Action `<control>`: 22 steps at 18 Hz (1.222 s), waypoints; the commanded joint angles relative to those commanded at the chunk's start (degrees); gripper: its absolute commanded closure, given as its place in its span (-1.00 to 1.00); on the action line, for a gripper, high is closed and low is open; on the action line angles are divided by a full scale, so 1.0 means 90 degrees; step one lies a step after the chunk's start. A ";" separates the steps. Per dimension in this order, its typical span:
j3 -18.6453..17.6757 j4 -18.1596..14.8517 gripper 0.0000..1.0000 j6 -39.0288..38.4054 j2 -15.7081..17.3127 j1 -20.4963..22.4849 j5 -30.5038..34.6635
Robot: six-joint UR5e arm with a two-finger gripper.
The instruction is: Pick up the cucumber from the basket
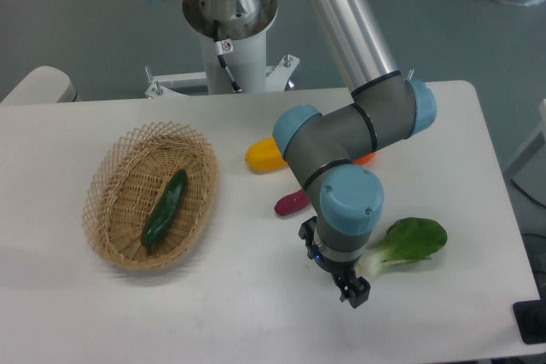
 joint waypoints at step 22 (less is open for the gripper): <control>-0.0604 0.0117 -1.00 -0.1181 0.0341 -0.0342 -0.0078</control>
